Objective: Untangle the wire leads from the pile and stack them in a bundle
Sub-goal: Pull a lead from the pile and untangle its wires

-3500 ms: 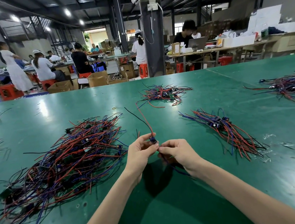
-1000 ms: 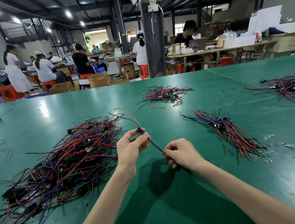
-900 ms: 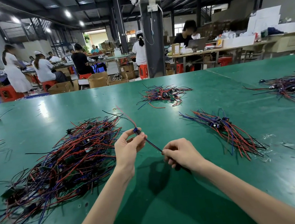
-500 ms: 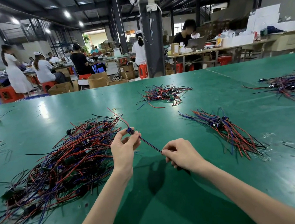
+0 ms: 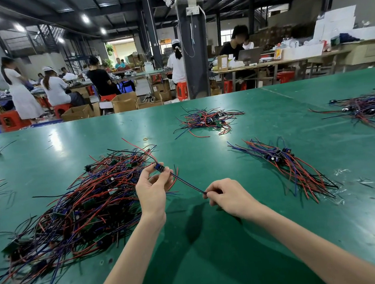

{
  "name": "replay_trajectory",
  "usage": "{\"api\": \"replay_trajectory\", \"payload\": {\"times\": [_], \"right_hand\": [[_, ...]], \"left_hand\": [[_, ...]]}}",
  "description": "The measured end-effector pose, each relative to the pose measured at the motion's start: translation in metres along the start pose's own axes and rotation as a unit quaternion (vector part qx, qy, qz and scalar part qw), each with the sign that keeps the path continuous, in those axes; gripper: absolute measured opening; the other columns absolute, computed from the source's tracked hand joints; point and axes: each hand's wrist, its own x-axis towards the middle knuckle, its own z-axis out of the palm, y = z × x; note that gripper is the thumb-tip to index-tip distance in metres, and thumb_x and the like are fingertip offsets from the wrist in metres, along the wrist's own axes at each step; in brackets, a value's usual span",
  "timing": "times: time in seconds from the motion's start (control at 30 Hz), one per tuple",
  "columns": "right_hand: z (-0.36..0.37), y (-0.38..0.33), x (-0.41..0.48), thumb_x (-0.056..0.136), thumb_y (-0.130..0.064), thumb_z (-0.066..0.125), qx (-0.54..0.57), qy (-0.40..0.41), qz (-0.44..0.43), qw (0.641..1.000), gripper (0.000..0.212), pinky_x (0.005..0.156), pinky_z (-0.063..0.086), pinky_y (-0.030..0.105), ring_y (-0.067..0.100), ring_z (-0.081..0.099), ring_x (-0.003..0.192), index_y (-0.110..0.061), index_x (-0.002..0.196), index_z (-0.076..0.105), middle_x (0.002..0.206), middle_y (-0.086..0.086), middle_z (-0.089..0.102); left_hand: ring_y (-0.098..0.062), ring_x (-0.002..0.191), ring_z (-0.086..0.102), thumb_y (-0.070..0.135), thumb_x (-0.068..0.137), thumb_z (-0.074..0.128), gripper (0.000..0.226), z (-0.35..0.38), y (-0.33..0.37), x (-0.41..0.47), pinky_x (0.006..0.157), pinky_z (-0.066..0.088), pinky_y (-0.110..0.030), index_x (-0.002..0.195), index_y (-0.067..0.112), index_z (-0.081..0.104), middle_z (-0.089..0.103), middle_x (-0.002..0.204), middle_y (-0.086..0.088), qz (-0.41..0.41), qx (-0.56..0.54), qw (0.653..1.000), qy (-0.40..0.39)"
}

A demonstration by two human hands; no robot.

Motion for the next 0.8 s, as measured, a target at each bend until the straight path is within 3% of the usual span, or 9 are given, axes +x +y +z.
{"api": "replay_trajectory", "payload": {"times": [0.23,0.4,0.6,0.8], "right_hand": [[0.005,-0.005,-0.003,0.095,0.0,0.04,0.026,-0.029,-0.02,0.999,0.028,0.067,0.045,0.023,0.012,0.051,0.069,-0.01,0.104,0.064,0.079,-0.005,0.062],[0.006,-0.007,-0.007,0.094,0.005,0.04,0.115,-0.01,-0.07,0.991,0.03,0.078,0.047,0.035,0.015,0.053,0.075,-0.023,0.098,0.052,0.078,-0.001,0.063],[0.011,-0.013,-0.014,0.085,0.019,0.03,0.195,0.02,-0.175,0.965,0.047,0.072,0.043,0.014,0.007,0.061,0.074,-0.023,0.084,0.051,0.076,-0.005,0.05],[0.015,-0.012,-0.017,0.069,0.024,0.022,0.217,0.018,-0.203,0.955,0.053,0.075,0.045,0.026,0.012,0.061,0.073,-0.02,0.078,0.049,0.07,-0.013,0.052]], "left_hand": [[-0.008,0.064,0.061,0.0,0.086,0.065,0.016,-0.009,-0.001,0.007,0.058,0.052,-0.016,0.095,0.013,0.062,0.067,0.074,-0.002,0.003,0.023,0.999,0.032],[-0.006,0.064,0.062,0.001,0.086,0.066,0.02,-0.013,-0.003,0.009,0.053,0.048,-0.015,0.09,0.02,0.061,0.066,0.073,0.001,0.012,0.05,0.997,0.055],[-0.003,0.059,0.063,-0.002,0.085,0.065,0.02,-0.01,-0.008,0.007,0.051,0.047,-0.014,0.09,0.018,0.061,0.065,0.073,-0.004,0.0,0.077,0.997,0.029],[0.0,0.058,0.065,-0.002,0.084,0.066,0.021,-0.007,-0.009,0.004,0.051,0.049,-0.014,0.088,0.019,0.061,0.066,0.071,-0.002,-0.011,0.079,0.997,0.015]]}}
